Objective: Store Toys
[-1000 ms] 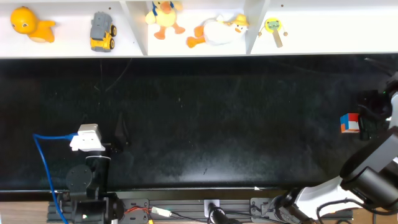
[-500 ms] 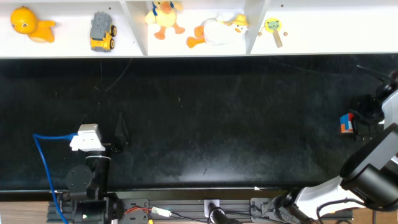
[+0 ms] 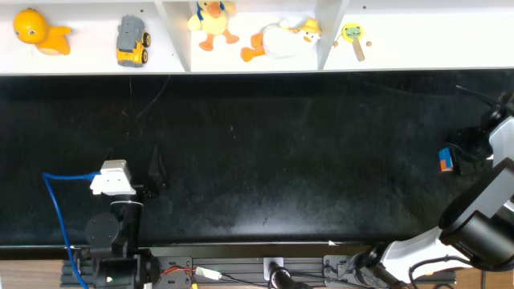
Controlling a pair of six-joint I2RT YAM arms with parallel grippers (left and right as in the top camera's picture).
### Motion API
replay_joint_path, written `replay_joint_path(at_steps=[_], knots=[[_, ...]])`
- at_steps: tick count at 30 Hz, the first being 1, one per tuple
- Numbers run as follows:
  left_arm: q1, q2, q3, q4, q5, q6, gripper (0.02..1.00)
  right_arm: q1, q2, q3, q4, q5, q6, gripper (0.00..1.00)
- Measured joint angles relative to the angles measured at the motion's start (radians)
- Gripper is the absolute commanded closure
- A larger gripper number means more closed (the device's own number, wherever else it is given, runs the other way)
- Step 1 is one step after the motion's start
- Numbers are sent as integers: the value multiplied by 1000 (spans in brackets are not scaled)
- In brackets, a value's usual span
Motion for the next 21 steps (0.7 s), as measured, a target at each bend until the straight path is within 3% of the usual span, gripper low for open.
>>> replay_joint_path(at_steps=[7, 16, 21], knots=[[0, 0, 0, 0, 0, 0, 23, 0, 0, 0, -13, 0, -34, 472], [0, 0, 0, 0, 0, 0, 20, 3, 0, 41, -138, 0, -97, 669], [0, 0, 0, 0, 0, 0, 20, 31, -35, 153, -222, 0, -155, 715]])
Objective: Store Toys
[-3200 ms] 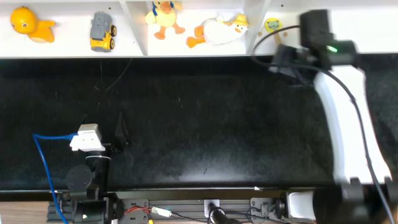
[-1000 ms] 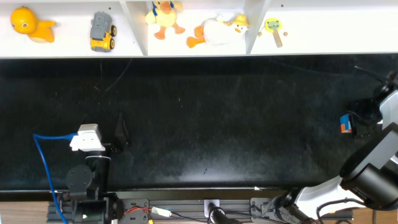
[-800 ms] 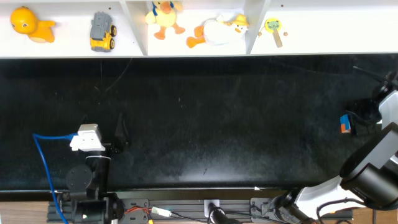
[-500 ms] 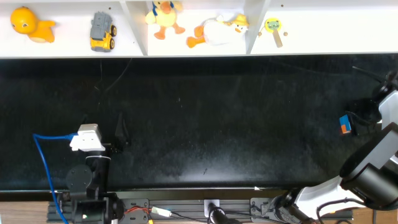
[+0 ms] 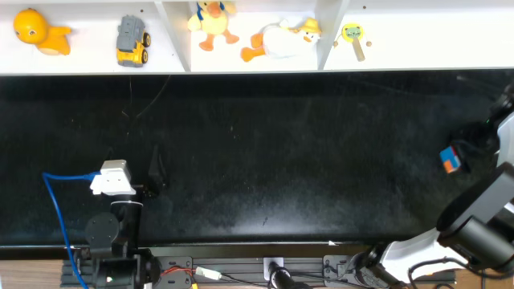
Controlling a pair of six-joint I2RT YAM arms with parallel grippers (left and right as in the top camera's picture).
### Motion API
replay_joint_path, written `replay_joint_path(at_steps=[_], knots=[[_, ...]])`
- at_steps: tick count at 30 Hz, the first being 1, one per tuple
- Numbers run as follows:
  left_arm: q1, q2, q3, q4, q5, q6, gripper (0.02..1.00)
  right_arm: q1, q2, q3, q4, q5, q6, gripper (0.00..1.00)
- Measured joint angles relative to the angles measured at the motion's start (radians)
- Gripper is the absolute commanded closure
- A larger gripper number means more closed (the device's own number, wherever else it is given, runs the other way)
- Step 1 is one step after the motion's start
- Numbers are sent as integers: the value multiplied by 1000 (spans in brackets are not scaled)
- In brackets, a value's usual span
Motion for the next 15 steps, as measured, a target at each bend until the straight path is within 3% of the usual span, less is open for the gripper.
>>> replay_joint_path(at_steps=[4, 12, 15], knots=[[0, 0, 0, 0, 0, 0, 20, 61, -100, 87, -42, 0, -72, 954], [0, 0, 0, 0, 0, 0, 23, 246, -306, 126, -40, 9, -290, 956], [0, 0, 0, 0, 0, 0, 20, 268, -325, 127, 11, 18, -349, 956]])
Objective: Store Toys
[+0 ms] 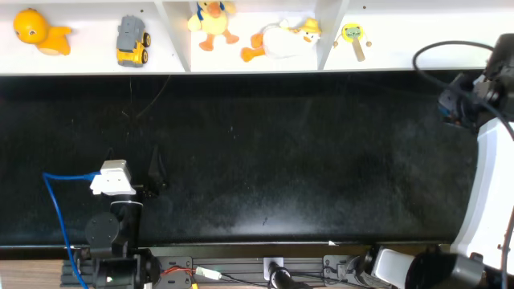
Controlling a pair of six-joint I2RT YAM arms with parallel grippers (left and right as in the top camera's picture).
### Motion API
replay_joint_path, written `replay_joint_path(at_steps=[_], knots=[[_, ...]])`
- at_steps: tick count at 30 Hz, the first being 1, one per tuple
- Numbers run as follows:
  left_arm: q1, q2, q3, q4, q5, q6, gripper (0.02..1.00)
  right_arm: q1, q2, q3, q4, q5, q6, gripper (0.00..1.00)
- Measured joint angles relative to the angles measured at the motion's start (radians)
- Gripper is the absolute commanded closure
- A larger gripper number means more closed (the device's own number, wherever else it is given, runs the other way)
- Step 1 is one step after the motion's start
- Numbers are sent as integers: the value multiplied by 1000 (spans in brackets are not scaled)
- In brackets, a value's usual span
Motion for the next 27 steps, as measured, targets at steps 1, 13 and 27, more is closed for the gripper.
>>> replay_joint_path(at_steps=[1, 13, 27], knots=[[0, 0, 0, 0, 0, 0, 20, 0, 2, 0, 23, 0, -24, 956], [0, 0, 0, 0, 0, 0, 23, -2, 182, 0, 369, -79, -402, 956], [0, 0, 0, 0, 0, 0, 20, -8, 346, 1, 526, -220, -437, 954]])
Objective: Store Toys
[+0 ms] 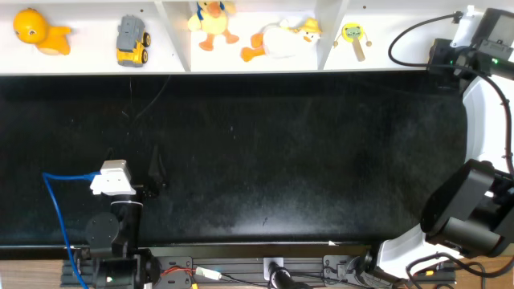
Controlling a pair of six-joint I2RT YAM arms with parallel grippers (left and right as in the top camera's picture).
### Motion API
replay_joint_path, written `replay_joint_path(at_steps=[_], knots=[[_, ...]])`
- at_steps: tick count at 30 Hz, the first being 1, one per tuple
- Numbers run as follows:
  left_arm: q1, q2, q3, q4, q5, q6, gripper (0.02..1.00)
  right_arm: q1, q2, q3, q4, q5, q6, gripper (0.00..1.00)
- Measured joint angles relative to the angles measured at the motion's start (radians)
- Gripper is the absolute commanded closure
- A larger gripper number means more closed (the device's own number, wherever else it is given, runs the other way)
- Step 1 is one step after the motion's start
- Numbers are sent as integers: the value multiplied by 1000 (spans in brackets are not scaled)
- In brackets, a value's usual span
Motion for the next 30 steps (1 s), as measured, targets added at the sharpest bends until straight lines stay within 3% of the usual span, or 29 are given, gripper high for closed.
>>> replay_joint_path(at_steps=[8, 18, 30], knots=[[0, 0, 0, 0, 0, 0, 20, -4, -29, -2, -8, -77, -4, 952], [0, 0, 0, 0, 0, 0, 20, -35, -84, -189, 378, -180, -15, 954], [0, 0, 0, 0, 0, 0, 20, -97, -84, -204, 604, -258, -2, 952]])
